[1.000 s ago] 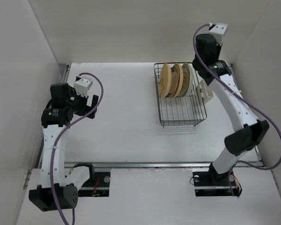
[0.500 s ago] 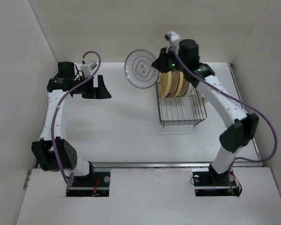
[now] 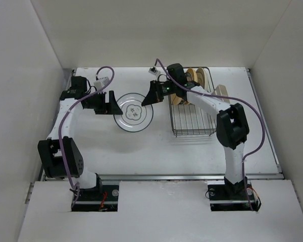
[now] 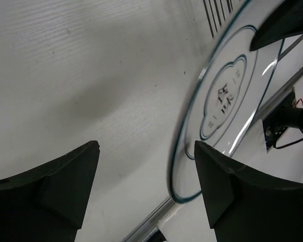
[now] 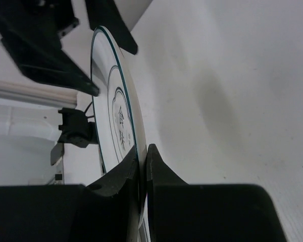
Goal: Unload the plates from the dish rack
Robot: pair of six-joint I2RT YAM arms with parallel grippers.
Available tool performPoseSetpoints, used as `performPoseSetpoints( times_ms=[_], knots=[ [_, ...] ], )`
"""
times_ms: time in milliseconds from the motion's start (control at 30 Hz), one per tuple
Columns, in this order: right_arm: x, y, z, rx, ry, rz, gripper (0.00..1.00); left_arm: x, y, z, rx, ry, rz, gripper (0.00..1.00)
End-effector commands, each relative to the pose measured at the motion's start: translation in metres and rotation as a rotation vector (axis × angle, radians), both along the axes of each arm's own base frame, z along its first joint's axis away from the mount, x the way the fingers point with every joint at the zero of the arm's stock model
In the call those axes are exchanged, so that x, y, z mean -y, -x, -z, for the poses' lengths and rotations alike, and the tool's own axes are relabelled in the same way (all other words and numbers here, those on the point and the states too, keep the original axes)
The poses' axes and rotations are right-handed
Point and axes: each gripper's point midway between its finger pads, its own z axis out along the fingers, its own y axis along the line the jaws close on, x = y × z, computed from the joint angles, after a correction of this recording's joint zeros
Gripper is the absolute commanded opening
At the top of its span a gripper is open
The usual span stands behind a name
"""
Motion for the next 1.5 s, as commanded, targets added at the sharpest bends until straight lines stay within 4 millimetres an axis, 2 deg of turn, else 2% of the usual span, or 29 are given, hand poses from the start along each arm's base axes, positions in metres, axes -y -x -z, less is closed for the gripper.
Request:
performPoseSetpoints(
  times_ms=[0,100,167,233,267,300,367,400,433,467,533,567,600,667,700,767,800,833,867,900,933,1000,1033,1100,1200,1300,1367,1467],
  knots=[
    [-0.009,0.023,-0.055,0.099,-0.143,-0.129,0.0,0.002,0.003,0.003,0.023,0.015,0.035,0.72],
    [-0.012,0.026,-0.047,0.082,-0.135,-0.138,0.0,0.007,0.007,0.003,0.011,0.047,0.057,0.63],
    [-0.012,0.025,-0.047,0.084,-0.131,-0.129,0.0,0.014,0.01,-0.008,0.002,0.103,0.084,0.41],
    [-0.012,0.021,-0.043,0.079,-0.112,-0.1,0.0,0.016,0.014,-0.01,-0.025,0.121,0.09,0.08],
    [-0.013,0.018,-0.045,0.091,-0.106,-0.089,0.0,0.017,0.016,-0.01,-0.044,0.125,0.084,0.0],
    [-0.012,0.016,-0.041,0.091,-0.089,-0.072,0.01,0.015,0.013,-0.012,-0.043,0.111,0.077,0.0],
    [-0.009,0.007,-0.033,0.086,-0.03,-0.009,0.16,0.011,0.012,-0.009,-0.063,0.089,0.064,0.0],
    [-0.008,0.002,-0.034,0.107,-0.013,0.01,0.29,0.008,0.011,-0.006,-0.073,0.068,0.046,0.0],
    [-0.007,-0.001,-0.033,0.11,0.012,0.034,0.57,0.007,0.009,-0.005,-0.071,0.06,0.035,0.0],
    [0.001,-0.013,-0.031,0.11,0.057,0.095,0.62,0.006,0.003,-0.006,-0.066,0.059,0.009,0.0],
    [0.013,-0.026,-0.04,0.144,0.101,0.181,0.68,0.002,-0.006,-0.003,-0.065,0.042,-0.038,0.0],
    [0.024,-0.04,-0.038,0.163,0.171,0.286,0.68,0.001,-0.008,0.002,-0.073,0.038,-0.062,0.0],
    [0.039,-0.049,-0.055,0.206,0.192,0.371,0.68,0.0,-0.02,0.002,-0.067,0.047,-0.104,0.0],
    [0.064,-0.062,-0.066,0.254,0.278,0.53,0.71,-0.016,-0.034,0.018,-0.112,0.04,-0.199,0.0],
    [0.096,-0.076,-0.084,0.323,0.336,0.69,0.73,-0.021,-0.041,0.022,-0.126,0.053,-0.232,0.0],
    [0.13,-0.082,-0.098,0.364,0.399,0.839,0.79,-0.03,-0.054,0.033,-0.182,0.071,-0.28,0.0],
    [0.163,-0.083,-0.111,0.399,0.455,0.973,0.81,-0.04,-0.058,0.038,-0.204,0.079,-0.315,0.0],
    [0.18,-0.084,-0.117,0.415,0.477,1.041,0.81,-0.047,-0.062,0.045,-0.216,0.081,-0.332,0.0],
    [0.197,-0.084,-0.118,0.421,0.514,1.099,0.83,-0.054,-0.068,0.049,-0.228,0.09,-0.359,0.0],
    [0.214,-0.085,-0.119,0.427,0.541,1.155,0.83,-0.06,-0.072,0.063,-0.262,0.106,-0.368,0.0],
    [0.245,-0.087,-0.112,0.412,0.607,1.231,0.83,-0.071,-0.077,0.066,-0.263,0.12,-0.391,0.0],
    [0.268,-0.087,-0.112,0.397,0.645,1.281,0.83,-0.082,-0.082,0.085,-0.308,0.118,-0.419,0.0],
    [0.288,-0.086,-0.107,0.383,0.7,1.328,0.83,-0.088,-0.084,0.088,-0.308,0.117,-0.427,0.0],
    [0.302,-0.089,-0.094,0.363,0.763,1.357,0.82,-0.09,-0.085,0.098,-0.322,0.107,-0.434,0.0],
    [0.318,-0.096,-0.078,0.327,0.806,1.387,0.74,-0.09,-0.085,0.106,-0.346,0.109,-0.434,0.0],
    [0.323,-0.109,-0.072,0.327,0.818,1.414,0.67,-0.1,-0.085,0.124,-0.376,0.045,-0.459,0.09],
    [0.326,-0.115,-0.064,0.315,0.835,1.415,0.63,-0.103,-0.084,0.129,-0.391,0.02,-0.46,0.1],
    [0.325,-0.124,-0.053,0.316,0.875,1.388,0.57,-0.108,-0.078,0.138,-0.417,-0.021,-0.463,0.19]
  ],
)
